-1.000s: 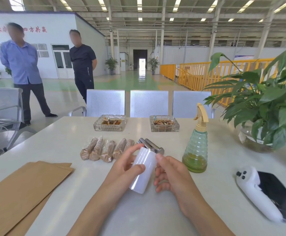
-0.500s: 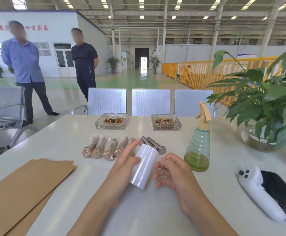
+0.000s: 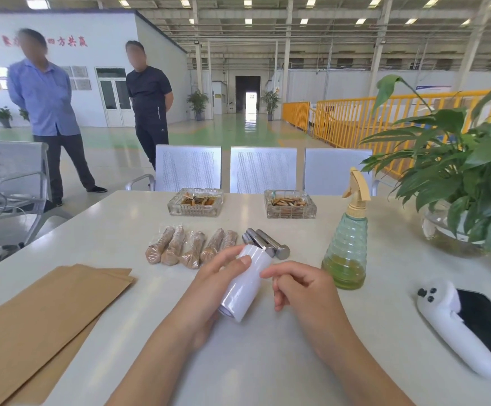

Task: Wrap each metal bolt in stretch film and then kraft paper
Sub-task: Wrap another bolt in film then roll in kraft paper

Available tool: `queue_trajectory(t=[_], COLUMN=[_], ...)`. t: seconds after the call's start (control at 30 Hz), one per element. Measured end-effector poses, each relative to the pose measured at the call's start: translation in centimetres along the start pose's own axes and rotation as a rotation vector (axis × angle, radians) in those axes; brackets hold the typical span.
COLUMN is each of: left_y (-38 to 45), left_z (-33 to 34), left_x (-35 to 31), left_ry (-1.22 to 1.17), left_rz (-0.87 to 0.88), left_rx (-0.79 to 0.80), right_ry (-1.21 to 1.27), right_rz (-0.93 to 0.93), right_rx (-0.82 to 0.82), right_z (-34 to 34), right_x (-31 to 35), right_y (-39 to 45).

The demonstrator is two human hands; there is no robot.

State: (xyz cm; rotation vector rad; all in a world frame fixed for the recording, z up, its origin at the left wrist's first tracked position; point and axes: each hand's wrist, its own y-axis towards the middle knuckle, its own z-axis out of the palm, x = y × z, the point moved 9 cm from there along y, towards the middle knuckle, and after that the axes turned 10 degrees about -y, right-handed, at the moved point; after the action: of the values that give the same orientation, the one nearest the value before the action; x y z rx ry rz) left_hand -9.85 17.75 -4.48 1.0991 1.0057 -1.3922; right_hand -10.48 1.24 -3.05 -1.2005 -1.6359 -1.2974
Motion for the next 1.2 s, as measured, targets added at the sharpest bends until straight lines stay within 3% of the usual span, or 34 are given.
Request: queue_trajectory(t=[0.2,0.47,0.77,0.97,1.1,1.2], left_y=[-0.1,0.0,0.4,-0.5,-0.6,-0.4], left_z=[-1.0,-1.0,-1.1,-0.6,-0.5,-0.5], left_x=[-0.1,-0.1,0.4,1.3,1.9,1.7], left_ry=[-0.029,0.009,-0.078,-0.235,-0.255,-0.210], left_rz=[-0.016,0.027,-0.022,-0.244,-0.315,-0.268], left_rx=[-0.049,-0.062,-0.012,0.118,0.116,0.118], right_ry=[-0.160,-0.442,-0.167,0.038,0.069,0.048], right_rz=[-0.016,-0.240,-0.160,-0.135,-0.149,-0.116], right_rx=[-0.001,-0.072,0.103,0.187,0.194,0.204], right_z=[0.6,0.3,1.3,1.9,2.1,2.4], right_x=[0.5,2.9,2.0,1.7,2.0,1.6], right_y=[-0.6,-0.7,-0.8,-1.0,-0.9,-0.8])
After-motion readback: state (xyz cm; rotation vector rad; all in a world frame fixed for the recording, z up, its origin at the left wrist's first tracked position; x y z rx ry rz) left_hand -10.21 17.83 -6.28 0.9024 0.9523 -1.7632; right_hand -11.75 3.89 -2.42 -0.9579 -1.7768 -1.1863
